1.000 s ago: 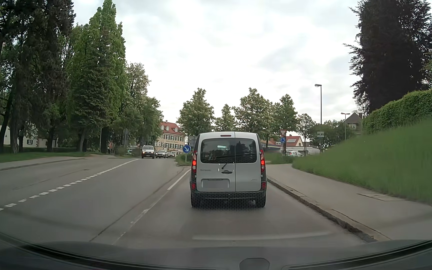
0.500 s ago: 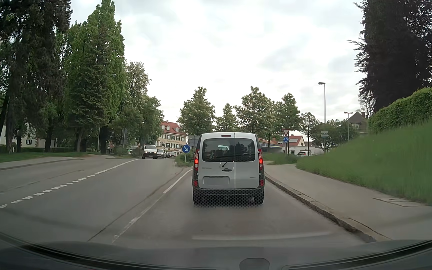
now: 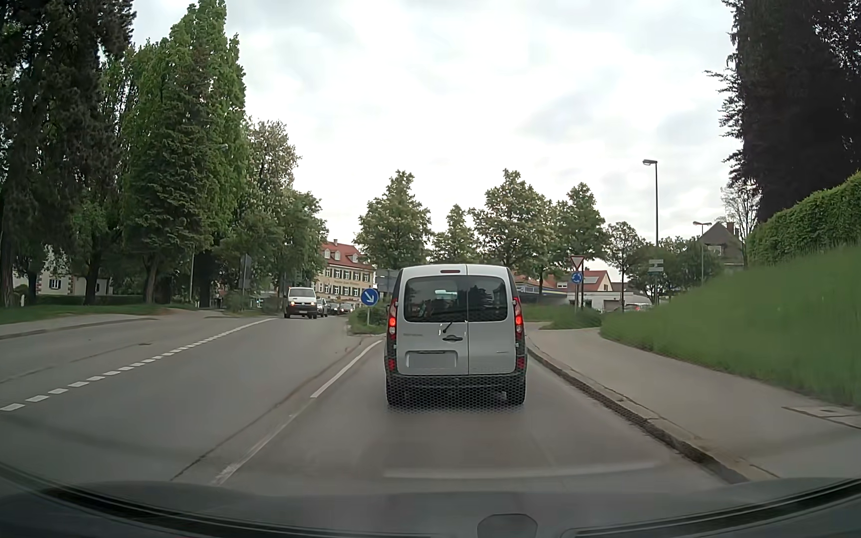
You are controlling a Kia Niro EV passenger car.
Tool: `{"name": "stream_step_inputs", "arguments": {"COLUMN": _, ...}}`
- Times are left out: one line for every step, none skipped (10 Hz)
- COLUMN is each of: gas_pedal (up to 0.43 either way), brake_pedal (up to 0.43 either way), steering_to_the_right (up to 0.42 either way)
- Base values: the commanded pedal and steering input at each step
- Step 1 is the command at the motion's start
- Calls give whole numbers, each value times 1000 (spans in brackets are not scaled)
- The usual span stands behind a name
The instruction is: Follow the waypoints while adhering to traffic rules and regulations
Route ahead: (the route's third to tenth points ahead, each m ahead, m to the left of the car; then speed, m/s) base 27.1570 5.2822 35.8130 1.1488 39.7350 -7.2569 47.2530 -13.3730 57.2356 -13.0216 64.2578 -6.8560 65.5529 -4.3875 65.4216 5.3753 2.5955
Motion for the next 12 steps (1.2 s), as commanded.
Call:
{"name": "stream_step_inputs", "arguments": {"gas_pedal": 177, "brake_pedal": 0, "steering_to_the_right": -21}}
{"name": "stream_step_inputs", "arguments": {"gas_pedal": 177, "brake_pedal": 0, "steering_to_the_right": -21}}
{"name": "stream_step_inputs", "arguments": {"gas_pedal": 177, "brake_pedal": 0, "steering_to_the_right": -21}}
{"name": "stream_step_inputs", "arguments": {"gas_pedal": 177, "brake_pedal": 0, "steering_to_the_right": -21}}
{"name": "stream_step_inputs", "arguments": {"gas_pedal": 150, "brake_pedal": 0, "steering_to_the_right": -21}}
{"name": "stream_step_inputs", "arguments": {"gas_pedal": 87, "brake_pedal": 0, "steering_to_the_right": -21}}
{"name": "stream_step_inputs", "arguments": {"gas_pedal": 28, "brake_pedal": 0, "steering_to_the_right": -21}}
{"name": "stream_step_inputs", "arguments": {"gas_pedal": 0, "brake_pedal": 0, "steering_to_the_right": -21}}
{"name": "stream_step_inputs", "arguments": {"gas_pedal": 0, "brake_pedal": 0, "steering_to_the_right": -21}}
{"name": "stream_step_inputs", "arguments": {"gas_pedal": 0, "brake_pedal": 0, "steering_to_the_right": -21}}
{"name": "stream_step_inputs", "arguments": {"gas_pedal": 0, "brake_pedal": 0, "steering_to_the_right": -21}}
{"name": "stream_step_inputs", "arguments": {"gas_pedal": 0, "brake_pedal": 0, "steering_to_the_right": -21}}
